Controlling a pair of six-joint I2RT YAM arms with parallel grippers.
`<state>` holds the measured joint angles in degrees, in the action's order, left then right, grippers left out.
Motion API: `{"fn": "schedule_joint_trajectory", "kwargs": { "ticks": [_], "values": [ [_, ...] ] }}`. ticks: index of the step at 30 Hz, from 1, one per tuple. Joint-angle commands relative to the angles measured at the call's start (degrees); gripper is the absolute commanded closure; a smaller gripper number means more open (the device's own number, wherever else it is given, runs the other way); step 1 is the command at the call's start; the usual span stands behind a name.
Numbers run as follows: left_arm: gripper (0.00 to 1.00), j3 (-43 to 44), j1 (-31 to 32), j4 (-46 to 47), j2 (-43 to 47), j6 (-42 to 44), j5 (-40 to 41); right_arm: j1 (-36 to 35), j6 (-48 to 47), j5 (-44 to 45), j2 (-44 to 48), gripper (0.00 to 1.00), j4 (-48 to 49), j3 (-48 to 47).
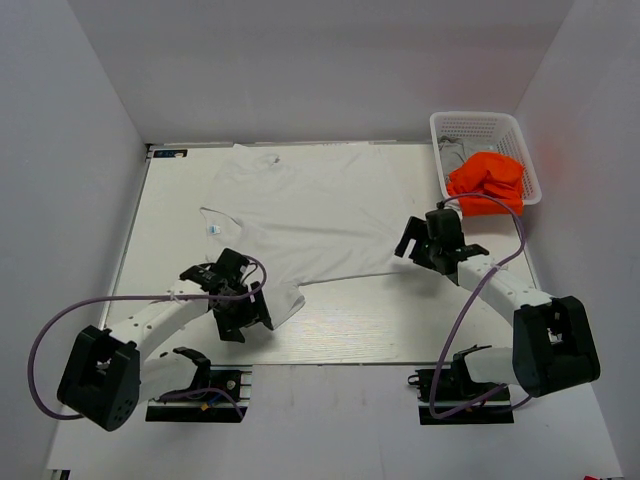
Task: Fold and stack the t-shirts
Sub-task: Grap the side of the flattened tshirt closest away from the robot with both arms
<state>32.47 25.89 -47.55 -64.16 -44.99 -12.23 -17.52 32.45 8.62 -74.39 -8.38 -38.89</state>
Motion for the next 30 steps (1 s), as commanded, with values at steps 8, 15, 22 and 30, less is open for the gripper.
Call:
{"fn": "schedule_joint_trajectory", "kwargs": {
  "ticks": [8, 15, 22, 30],
  "values": [
    [0.39, -2.3, 1.3, 7.1, -7.5, 0.3, -1.5, 1.8, -0.5, 0.3, 1.0, 0.10, 0.7, 1.7],
    [0.91, -1.6, 1.3, 6.6, -11.3, 0.3, 1.0, 2.5, -0.4, 1.9, 4.2, 0.10, -0.3, 5.7],
    [1.00, 2.0, 1.3, 1.6, -10.6, -1.2, 2.9, 3.2, 0.2, 1.7, 3.5, 0.10, 0.6, 6.5],
    [1.00, 3.9, 1.3, -1.1, -10.5, -1.2, 0.3, 3.7, 3.6, 0.3, -1.6, 0.16, 7.7, 7.3]
  ]
}}
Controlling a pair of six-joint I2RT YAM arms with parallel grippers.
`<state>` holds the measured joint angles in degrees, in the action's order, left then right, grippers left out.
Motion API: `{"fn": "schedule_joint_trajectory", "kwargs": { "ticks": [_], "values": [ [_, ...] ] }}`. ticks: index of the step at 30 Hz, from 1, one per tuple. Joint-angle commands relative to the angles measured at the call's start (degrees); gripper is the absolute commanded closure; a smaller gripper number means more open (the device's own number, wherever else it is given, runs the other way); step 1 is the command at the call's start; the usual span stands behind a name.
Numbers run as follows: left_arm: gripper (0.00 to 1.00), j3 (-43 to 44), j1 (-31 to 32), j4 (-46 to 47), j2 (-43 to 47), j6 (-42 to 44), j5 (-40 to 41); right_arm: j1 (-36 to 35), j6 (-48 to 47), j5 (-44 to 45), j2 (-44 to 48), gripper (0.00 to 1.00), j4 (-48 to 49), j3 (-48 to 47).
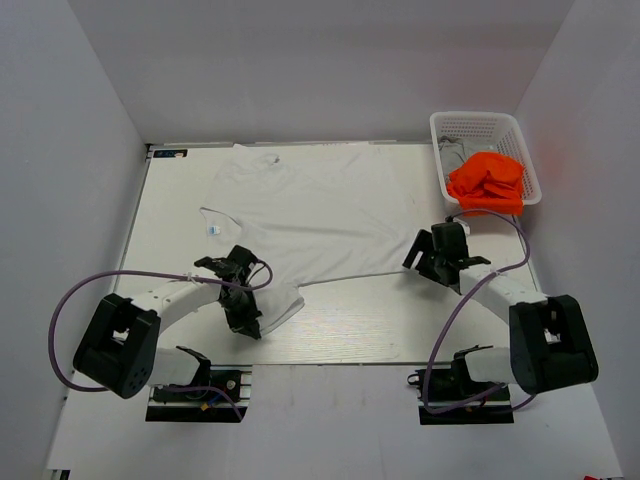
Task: Fold and stack the t-shirts
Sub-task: Grap the side of the flattened tshirt closest away from the robot with both arms
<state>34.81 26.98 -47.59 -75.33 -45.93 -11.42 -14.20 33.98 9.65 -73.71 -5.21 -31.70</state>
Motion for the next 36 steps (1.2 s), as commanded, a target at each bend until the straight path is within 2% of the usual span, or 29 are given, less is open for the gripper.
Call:
{"fn": "schedule_joint_trajectory", "kwargs": {
  "ticks": [1, 3, 5, 6, 7, 9, 13, 18, 23, 32, 36],
  "values": [
    [1.00, 1.0, 0.2, -1.1, 0.7, -0.3, -0.5, 0.5, 2.3, -1.1, -2.7, 0.17, 4.5, 0.0],
    [1.00, 1.0, 0.2, -1.1, 0.7, -0.8, -1.8, 0.6, 2.5, -2.0, -4.1, 0.21, 6.3, 0.2],
    [1.00, 1.0, 0.2, -3.2, 0.7, -0.8, -1.3, 0.7, 2.7, -1.8, -4.8, 0.35, 6.6, 0.7],
    [1.00, 1.0, 0.2, -4.2, 0.7, -0.8, -0.8, 0.6, 2.3, -1.1, -5.0, 0.47, 6.3, 0.9],
    [1.00, 1.7, 0.2, -5.4, 0.7, -0.8, 1.4, 0.7, 2.4, -0.1, -5.6, 0.78, 6.1, 0.8],
    [1.00, 2.4, 0.2, -8.7, 0.7, -0.8, 3.9, 0.9, 2.9, 0.0, -6.1, 0.99, 5.3, 1.1],
    [1.00, 4.2, 0.2, -10.2, 1.8, 0.8, 2.4, 0.6, 3.1, -1.7, -4.1, 1.00, 2.7, 3.1],
    [1.00, 6.1, 0.2, -5.7, 3.1, 1.9, -1.8, 0.0, 1.6, -4.4, 1.4, 1.00, 0.7, 4.5],
    [1.00, 12.5, 0.2, -4.3, 3.1, 3.0, -1.1, -0.4, -1.7, -7.7, 5.8, 1.00, 0.5, 3.0],
    [1.00, 22.5, -1.4, -0.7, 3.6, 1.1, 7.4, -0.3, -3.7, -7.8, 6.7, 1.00, 0.7, -0.8],
    [1.00, 27.4, -1.4, -0.8, 1.9, 0.1, 15.0, 0.0, -4.2, -7.8, 4.4, 1.00, 1.3, -4.4]
  ]
}}
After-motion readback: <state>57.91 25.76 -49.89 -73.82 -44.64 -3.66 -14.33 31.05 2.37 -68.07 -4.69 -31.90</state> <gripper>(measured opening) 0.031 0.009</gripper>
